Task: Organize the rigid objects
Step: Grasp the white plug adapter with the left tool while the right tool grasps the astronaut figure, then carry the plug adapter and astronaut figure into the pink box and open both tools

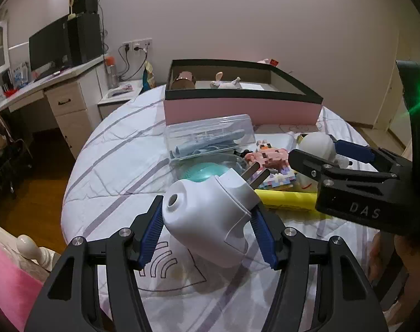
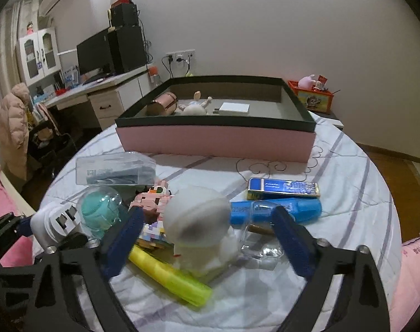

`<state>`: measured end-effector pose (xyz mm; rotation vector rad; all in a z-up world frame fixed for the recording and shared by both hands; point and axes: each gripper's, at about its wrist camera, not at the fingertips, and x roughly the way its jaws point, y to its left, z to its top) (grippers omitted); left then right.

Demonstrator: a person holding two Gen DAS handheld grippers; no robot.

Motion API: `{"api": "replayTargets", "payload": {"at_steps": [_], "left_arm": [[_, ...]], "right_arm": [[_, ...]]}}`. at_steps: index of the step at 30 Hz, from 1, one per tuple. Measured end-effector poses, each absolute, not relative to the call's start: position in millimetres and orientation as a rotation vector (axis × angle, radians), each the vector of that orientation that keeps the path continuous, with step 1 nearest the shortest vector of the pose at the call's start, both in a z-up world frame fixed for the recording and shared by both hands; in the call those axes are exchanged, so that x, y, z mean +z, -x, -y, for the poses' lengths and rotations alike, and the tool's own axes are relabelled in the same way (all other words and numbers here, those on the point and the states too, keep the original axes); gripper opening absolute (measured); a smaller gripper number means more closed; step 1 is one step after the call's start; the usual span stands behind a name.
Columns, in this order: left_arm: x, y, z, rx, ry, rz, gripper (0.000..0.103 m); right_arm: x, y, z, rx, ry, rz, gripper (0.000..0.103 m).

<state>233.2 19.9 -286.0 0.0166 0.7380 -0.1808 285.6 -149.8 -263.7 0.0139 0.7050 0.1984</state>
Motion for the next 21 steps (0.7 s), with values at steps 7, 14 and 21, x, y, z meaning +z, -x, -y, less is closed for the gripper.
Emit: {"api": "replayTargets", "payload": {"at_steps": [7,14,21], "left_arm": [[-291,-240,-27,-0.188,0.018,-0.747,0.062],[-293,-238,-29,-0.218,0.032,-0.739,0.06],[-267,-230,-28,-0.23,0.041,-0.676,0.06]], "right_arm": [[-270,-290,139,0.188,0.037,-0.73,0.05],[-269,-291,143,0.2,0.023,-0.724,0.049],[-254,-280,147,0.205,0.011,-0.675,0.049]]}}
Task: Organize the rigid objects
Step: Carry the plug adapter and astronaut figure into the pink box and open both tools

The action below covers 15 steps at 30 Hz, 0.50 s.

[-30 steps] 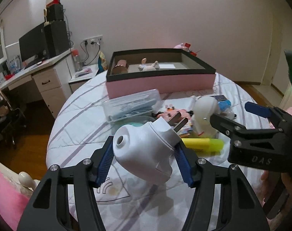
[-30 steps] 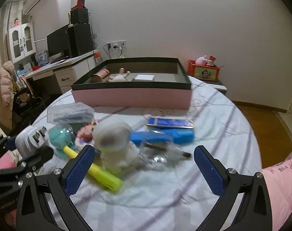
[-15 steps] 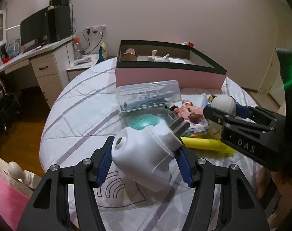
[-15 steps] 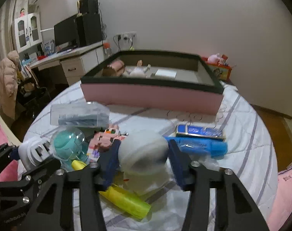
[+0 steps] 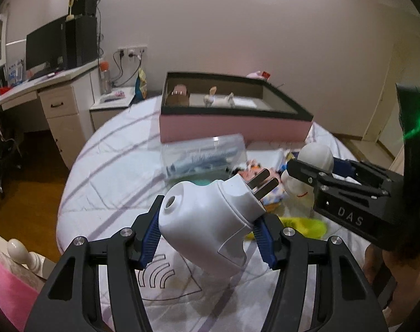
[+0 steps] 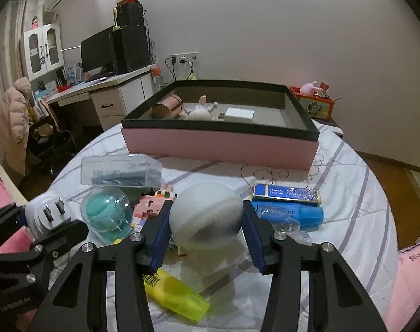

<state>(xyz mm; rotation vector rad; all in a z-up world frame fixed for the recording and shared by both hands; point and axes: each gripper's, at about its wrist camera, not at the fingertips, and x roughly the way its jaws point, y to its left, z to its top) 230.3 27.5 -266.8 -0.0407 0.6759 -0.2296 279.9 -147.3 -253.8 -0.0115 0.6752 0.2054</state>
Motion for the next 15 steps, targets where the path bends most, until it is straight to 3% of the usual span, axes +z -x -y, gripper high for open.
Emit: {"api": "replayTargets", "payload": {"at_steps": [15], "left_arm": [[-196,-231,-13,-0.189,0.029,-0.503,0.06]], "right_arm": [[-185,-249,156,0.239,-0.019,-0.506,0.049]]}}
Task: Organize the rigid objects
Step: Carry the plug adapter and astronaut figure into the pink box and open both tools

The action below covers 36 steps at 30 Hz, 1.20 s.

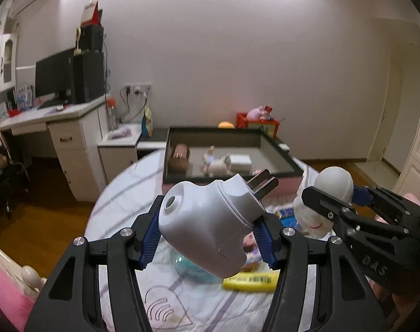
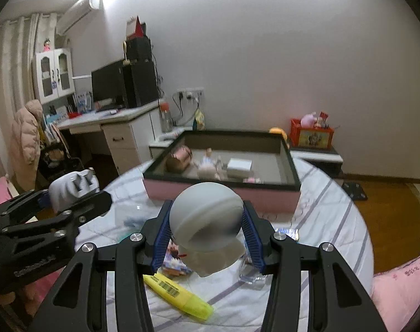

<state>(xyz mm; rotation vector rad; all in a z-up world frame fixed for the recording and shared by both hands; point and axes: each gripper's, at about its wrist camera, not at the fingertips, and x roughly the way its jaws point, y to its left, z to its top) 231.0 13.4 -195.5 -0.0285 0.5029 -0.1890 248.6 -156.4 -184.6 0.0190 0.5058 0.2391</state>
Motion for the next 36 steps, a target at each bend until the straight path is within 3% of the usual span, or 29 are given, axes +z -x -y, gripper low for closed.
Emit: {"api": "replayTargets", "payload": {"at_steps": [21,36], "left_arm": [[-130,-216,15,-0.146,-0.08,-0.278,0.06],[-102,-244,15,-0.123,-0.126,-0.22,0.06]], "right_arm": [[-120,-220,163,0.222,0.007,-0.312,0.05],[-89,-238,157,0.212,0.023,-0.235,0.05]]}}
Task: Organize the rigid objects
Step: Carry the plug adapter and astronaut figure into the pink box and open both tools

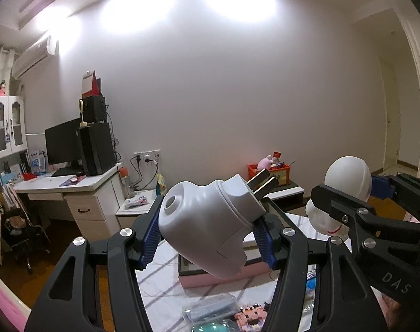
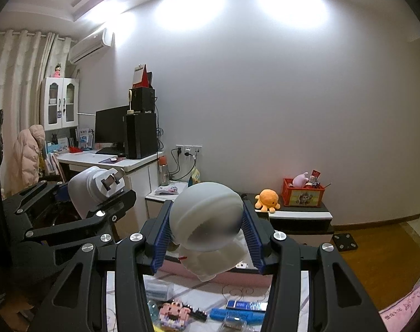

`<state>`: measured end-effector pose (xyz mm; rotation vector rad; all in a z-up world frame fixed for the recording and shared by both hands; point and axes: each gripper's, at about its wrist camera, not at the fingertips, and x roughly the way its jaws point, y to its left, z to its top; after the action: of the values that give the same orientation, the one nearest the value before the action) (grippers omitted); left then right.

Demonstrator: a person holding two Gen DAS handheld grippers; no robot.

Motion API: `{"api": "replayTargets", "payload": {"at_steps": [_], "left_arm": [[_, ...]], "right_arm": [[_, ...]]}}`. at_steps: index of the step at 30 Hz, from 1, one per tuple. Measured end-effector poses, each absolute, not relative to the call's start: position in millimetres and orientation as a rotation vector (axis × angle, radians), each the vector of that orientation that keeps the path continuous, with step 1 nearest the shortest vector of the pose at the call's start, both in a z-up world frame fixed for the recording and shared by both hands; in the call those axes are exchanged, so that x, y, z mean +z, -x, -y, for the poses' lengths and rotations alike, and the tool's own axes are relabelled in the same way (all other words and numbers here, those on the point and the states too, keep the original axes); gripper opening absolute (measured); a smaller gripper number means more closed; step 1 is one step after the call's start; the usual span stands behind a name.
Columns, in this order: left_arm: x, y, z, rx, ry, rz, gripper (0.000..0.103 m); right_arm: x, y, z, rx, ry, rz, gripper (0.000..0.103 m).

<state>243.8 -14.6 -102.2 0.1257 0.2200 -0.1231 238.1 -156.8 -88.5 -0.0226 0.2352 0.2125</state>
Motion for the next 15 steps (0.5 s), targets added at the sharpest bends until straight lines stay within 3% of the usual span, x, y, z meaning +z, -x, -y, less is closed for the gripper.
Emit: {"api": "replayTargets", "payload": {"at_steps": [15], "left_arm": [[-109,-318,18,-0.073,-0.195,-0.251,0.06]], "right_arm": [[-93,-310,146,0.225,0.046,-0.276,0.05]]}}
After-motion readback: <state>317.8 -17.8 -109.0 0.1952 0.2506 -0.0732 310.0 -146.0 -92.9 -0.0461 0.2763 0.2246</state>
